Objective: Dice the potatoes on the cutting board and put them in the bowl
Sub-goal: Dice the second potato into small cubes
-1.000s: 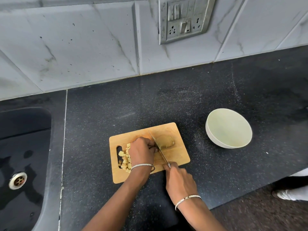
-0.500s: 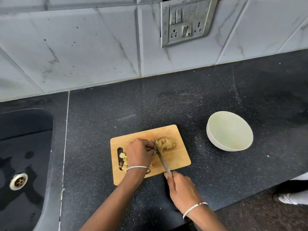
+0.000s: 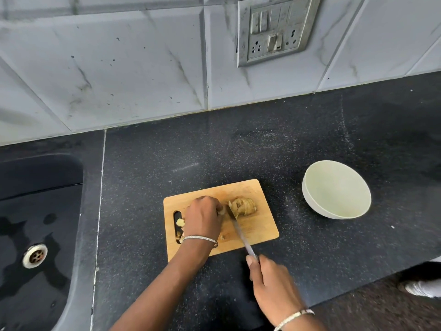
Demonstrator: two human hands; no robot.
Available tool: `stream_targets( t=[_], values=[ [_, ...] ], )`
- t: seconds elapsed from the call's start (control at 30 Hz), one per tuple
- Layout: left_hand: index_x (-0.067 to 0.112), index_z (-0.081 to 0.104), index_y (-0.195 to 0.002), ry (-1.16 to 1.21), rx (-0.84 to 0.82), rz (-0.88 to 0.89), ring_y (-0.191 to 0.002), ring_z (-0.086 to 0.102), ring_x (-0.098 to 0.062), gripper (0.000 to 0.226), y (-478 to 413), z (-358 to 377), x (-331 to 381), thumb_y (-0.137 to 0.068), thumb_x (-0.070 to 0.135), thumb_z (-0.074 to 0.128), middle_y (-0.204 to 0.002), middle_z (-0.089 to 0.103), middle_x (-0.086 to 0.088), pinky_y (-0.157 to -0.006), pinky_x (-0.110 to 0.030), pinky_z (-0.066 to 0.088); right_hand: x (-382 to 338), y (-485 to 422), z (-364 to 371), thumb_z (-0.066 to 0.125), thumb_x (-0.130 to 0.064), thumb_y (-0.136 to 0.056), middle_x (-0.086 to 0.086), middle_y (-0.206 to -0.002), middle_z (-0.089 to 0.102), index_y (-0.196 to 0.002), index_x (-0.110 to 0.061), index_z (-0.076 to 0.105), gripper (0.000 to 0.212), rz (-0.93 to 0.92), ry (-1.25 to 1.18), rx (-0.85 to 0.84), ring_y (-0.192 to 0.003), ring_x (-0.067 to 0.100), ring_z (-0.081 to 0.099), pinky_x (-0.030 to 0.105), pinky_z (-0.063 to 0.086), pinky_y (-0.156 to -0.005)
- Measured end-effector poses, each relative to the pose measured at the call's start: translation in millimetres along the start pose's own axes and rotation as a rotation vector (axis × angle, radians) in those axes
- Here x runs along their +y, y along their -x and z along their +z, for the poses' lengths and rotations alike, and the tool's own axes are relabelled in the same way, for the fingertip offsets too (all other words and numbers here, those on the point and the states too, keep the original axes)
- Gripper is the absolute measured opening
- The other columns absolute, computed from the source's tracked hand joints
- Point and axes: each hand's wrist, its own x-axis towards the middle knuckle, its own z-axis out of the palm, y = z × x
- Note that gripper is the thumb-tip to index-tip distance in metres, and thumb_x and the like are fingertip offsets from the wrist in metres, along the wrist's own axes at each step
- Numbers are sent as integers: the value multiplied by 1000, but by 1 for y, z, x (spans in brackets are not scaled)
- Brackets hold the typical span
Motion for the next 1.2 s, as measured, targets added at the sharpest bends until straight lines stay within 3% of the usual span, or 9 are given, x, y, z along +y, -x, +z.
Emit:
stream_targets(
  t=[0.1,0.2,0.37,0.6,0.77,0.9,1.07,1.2],
  values=[
    [21,73,-100,58,-5,-20,-89,66,-20,23,-1,-3,-4,-78,16,74,-94,73,1,-79,-36,54,-5,10,-2,23,-47,-102,-5,-68,54,-84,-26,42,33,-14,78,3,-57,11,48,25,36,-48],
    [18,73,-99,66,7,-47,-87,65,-19,24,0,-6,-7,-75,16,77,-91,72,0,-79,-35,54,-11,7,5,22,-47,-102,-7,-69,51,-88,-27,41,31,-29,80,50,-68,15,59,27,34,-52],
    [22,74,-94,38,-13,-60,-87,65,-21,15,2,-4,-5,-79,21,73,-91,72,-1,-77,-35,53,-10,-11,16,23,-47,-102,-1,-85,64,-91,-28,39,27,-52,133,54,-84,25,65,34,35,-61],
    [21,75,-86,48,-18,-82,-82,65,-21,8,-3,-3,-5,-80,17,72,-85,72,0,-74,-33,54,2,-22,12,23,-52,-100,-6,-69,54,-84,-29,44,35,-88,84,68,-75,25,63,37,41,-58],
    [21,74,-81,30,-27,-77,-79,65,-22,9,-3,-4,-4,-81,14,70,-81,70,1,-70,-30,51,1,-28,10,24,-50,-101,-7,-68,52,-84,-29,47,36,-108,78,40,-75,24,61,38,43,-62],
    [18,72,-73,23,-38,-88,-74,64,-24,11,-5,-5,-4,-78,9,67,-76,69,0,-62,-26,42,-8,-35,16,24,-49,-101,-1,-82,61,-92,-26,53,38,-63,93,36,-82,29,64,38,44,-61],
    [19,69,-72,-8,-35,-88,-74,64,-27,10,-7,-4,-3,-78,12,64,-76,69,-1,-63,-28,47,-18,-27,23,19,-49,-102,5,-97,68,-113,-22,50,42,-46,238,98,-94,32,66,38,41,-62],
    [17,69,-75,-20,-5,-104,-72,64,-29,5,-7,1,-5,-77,16,64,-76,69,-3,-65,-35,53,-10,-12,21,15,-51,-101,3,-97,69,-108,-24,44,41,-19,282,78,-94,27,68,36,47,-65]
  ],
)
